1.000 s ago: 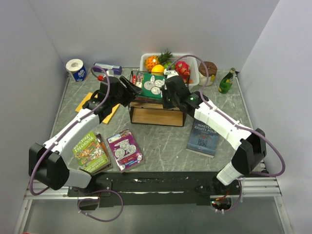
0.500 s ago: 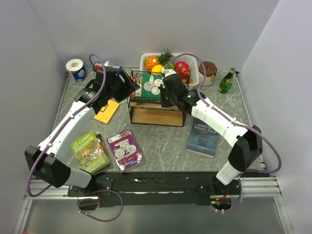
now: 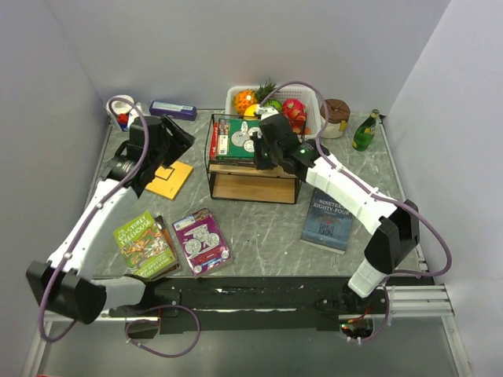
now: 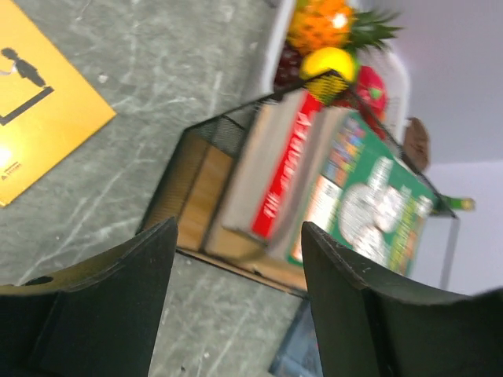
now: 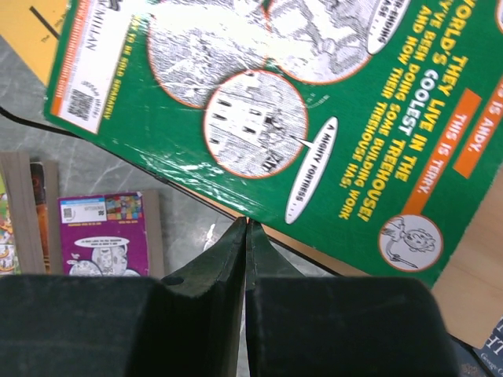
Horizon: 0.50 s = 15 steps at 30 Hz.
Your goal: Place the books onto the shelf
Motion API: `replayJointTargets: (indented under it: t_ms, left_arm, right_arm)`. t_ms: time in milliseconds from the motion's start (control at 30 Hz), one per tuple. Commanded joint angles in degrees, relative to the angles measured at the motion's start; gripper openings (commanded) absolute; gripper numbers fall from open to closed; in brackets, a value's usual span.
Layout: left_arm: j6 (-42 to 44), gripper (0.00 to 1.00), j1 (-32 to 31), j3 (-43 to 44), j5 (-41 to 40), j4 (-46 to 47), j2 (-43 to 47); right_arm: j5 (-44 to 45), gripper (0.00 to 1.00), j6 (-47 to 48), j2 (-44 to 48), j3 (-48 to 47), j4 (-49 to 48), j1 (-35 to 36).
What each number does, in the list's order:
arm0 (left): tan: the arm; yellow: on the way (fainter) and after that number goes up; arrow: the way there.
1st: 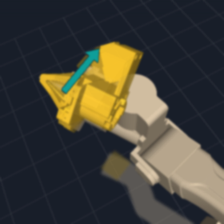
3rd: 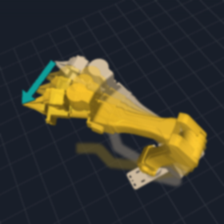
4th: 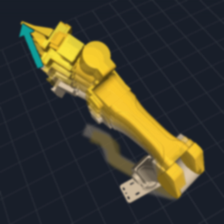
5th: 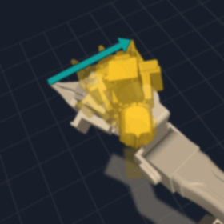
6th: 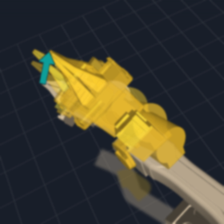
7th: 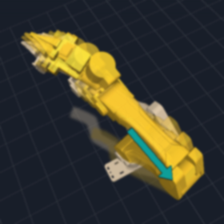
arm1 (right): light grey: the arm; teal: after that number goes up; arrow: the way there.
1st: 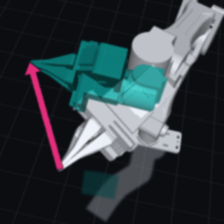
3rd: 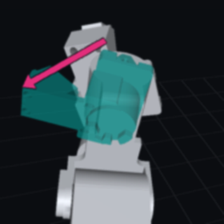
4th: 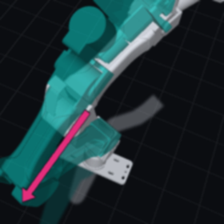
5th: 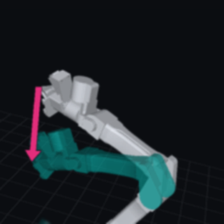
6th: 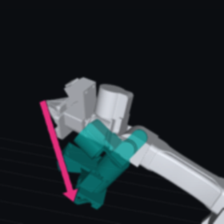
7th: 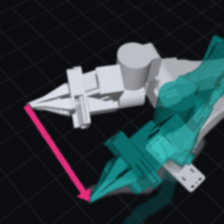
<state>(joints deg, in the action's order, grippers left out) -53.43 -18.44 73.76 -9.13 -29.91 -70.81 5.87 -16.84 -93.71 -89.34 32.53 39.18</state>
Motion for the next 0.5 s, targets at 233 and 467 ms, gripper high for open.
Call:
replayJointTargets:
  t_ms: [233,467]
  left_arm:
    - [-1.42,0.67,1.82,-2.39,3.85,11.45,-10.13]
    - [-0.36,0.68,2.17,-2.30,4.99,12.77,-11.63]
  right_arm:
    - [-1.91,0.09,1.55,-6.48,-11.20,2.62,1.25]
    - [-1.65,0.08,1.72,-8.51,-14.11,4.20,1.34]
